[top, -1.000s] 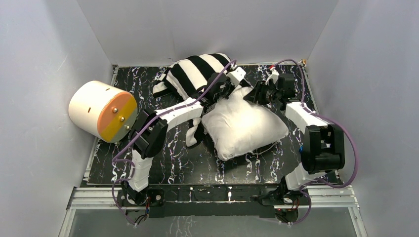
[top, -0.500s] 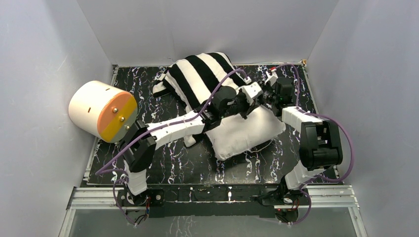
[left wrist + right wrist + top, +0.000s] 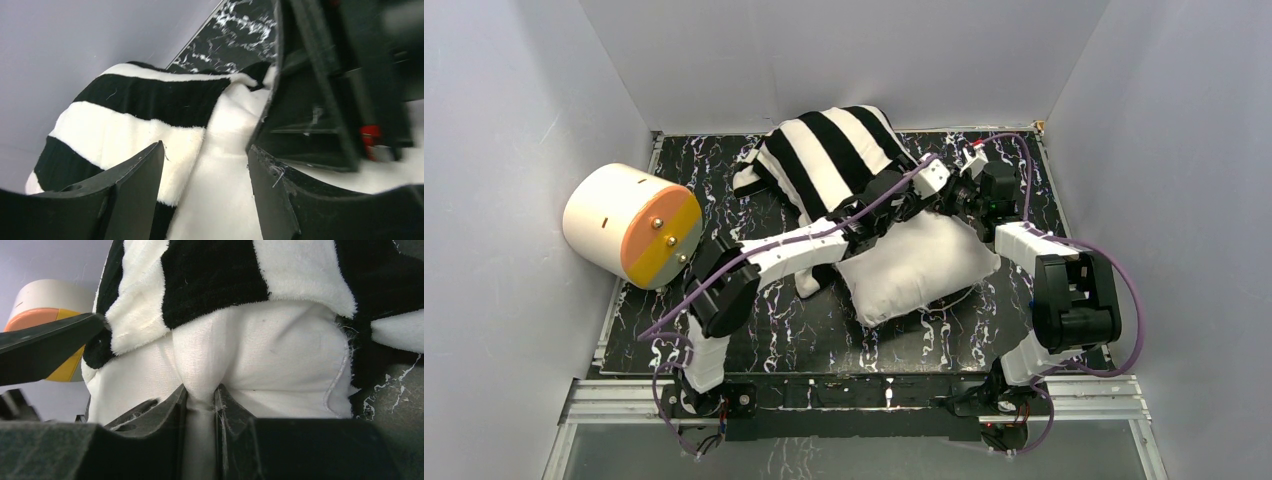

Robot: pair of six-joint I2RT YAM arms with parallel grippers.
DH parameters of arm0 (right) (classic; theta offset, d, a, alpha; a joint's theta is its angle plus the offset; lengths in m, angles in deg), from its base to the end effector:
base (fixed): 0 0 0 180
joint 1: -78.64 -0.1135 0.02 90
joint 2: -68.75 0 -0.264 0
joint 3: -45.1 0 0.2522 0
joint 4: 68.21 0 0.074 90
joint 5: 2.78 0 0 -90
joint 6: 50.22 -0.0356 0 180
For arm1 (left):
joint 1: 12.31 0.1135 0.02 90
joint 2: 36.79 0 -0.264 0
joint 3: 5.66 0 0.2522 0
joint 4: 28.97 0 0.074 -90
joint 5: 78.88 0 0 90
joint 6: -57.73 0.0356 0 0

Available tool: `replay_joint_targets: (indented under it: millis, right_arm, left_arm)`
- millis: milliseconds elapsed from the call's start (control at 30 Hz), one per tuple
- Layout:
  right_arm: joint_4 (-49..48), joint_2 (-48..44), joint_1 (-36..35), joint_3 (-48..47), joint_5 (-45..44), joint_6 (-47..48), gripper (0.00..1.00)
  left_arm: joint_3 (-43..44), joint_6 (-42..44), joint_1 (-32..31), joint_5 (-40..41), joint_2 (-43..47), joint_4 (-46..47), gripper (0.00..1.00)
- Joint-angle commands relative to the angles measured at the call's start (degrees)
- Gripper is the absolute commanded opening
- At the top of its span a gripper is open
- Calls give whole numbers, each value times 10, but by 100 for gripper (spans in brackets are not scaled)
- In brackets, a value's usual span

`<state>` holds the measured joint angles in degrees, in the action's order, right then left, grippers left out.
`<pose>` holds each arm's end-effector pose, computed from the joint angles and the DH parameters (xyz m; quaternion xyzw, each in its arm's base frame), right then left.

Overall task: Put the pillow into the pillowcase
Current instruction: Stuff the pillow into the pillowcase.

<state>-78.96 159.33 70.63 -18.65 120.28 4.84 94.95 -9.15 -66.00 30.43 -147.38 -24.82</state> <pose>0.3414 0.0677 0.2349 0.0120 0.7848 0.4226 0.4532 0.2868 -0.3704 0.3060 0.3664 0.6432 -0.0541 0.6702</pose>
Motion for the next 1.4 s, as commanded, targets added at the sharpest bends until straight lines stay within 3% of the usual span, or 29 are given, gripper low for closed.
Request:
replay_joint_targets:
  millis: [0,233,400,567,633,667,733,867,1000,1200,1367]
  right_arm:
    - [-9,-26,-9,3,11,8,32]
    - [-15,-26,-12,15,16,7,32]
    - [-23,-15,-15,19,21,5,32]
    - [-40,-5,-20,21,26,-4,32]
    - [-41,-3,-21,19,27,-5,32]
    - [-42,-2,-21,19,26,-6,32]
    - [-50,1,-25,18,25,-11,32]
    - [-141,29,-37,16,7,-69,28]
    - [-283,58,-47,25,-48,-170,22]
    - [-342,107,-54,17,-121,-221,18]
    - [-375,142,-64,55,-144,-206,18]
  left_arm:
    - [49,69,19,83,-41,-13,62]
    - [80,108,45,105,-94,39,66]
    - [94,147,48,108,-116,80,63]
    - [129,142,59,91,-146,47,48]
    - [136,137,60,85,-151,30,33]
    - [138,129,59,74,-148,17,20]
    - [142,101,49,45,-130,-15,0]
    - [128,20,7,-66,-59,-51,0]
    - [57,-198,-14,-250,27,56,0]
    - [-41,-371,-51,-317,60,160,0]
    - [-133,-381,-36,-261,90,166,0]
